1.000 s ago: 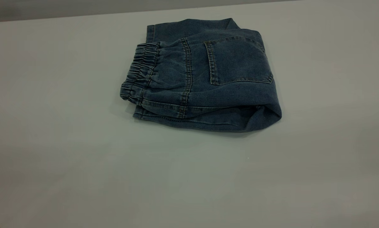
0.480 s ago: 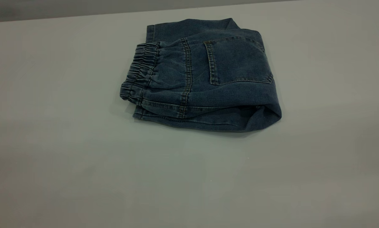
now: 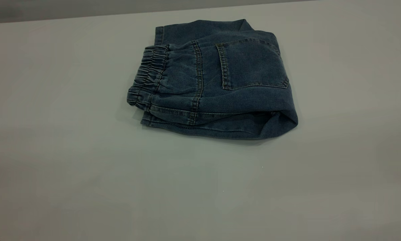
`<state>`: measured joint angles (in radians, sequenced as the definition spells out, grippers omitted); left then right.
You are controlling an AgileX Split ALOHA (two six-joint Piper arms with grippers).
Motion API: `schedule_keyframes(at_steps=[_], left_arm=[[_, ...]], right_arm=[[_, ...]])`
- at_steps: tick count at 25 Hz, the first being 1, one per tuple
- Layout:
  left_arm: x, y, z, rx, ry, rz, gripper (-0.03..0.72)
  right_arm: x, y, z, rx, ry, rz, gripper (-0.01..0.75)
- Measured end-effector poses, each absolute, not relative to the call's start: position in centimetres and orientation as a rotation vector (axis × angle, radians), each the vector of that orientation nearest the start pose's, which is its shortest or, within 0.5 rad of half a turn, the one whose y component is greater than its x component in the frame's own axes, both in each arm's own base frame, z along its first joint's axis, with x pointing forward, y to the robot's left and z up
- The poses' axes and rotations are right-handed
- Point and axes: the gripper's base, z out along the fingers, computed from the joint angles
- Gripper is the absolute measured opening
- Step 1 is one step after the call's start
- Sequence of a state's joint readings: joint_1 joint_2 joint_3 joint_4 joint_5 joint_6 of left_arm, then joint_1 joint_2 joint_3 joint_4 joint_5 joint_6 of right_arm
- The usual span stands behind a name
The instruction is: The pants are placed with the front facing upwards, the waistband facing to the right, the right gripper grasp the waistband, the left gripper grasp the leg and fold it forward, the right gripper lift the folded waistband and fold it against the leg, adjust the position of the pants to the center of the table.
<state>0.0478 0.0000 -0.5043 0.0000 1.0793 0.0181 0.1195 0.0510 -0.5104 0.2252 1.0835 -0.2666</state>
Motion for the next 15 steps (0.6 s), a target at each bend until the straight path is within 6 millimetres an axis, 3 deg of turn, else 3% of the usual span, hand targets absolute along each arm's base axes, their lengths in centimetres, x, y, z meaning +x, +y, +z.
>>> schedule_keyframes(at_steps=[10, 15], left_arm=[[-0.6, 0.0, 27.7, -0.031, 2.059, 0.041, 0.414], [-0.6, 0.0, 27.7, -0.031, 2.059, 0.041, 0.414]], right_arm=[[-0.2, 1.6, 28.0, -0.405, 2.052, 0.160, 0.566], [0.2, 0.4, 27.9, -0.221, 2.079, 0.078, 0.566]])
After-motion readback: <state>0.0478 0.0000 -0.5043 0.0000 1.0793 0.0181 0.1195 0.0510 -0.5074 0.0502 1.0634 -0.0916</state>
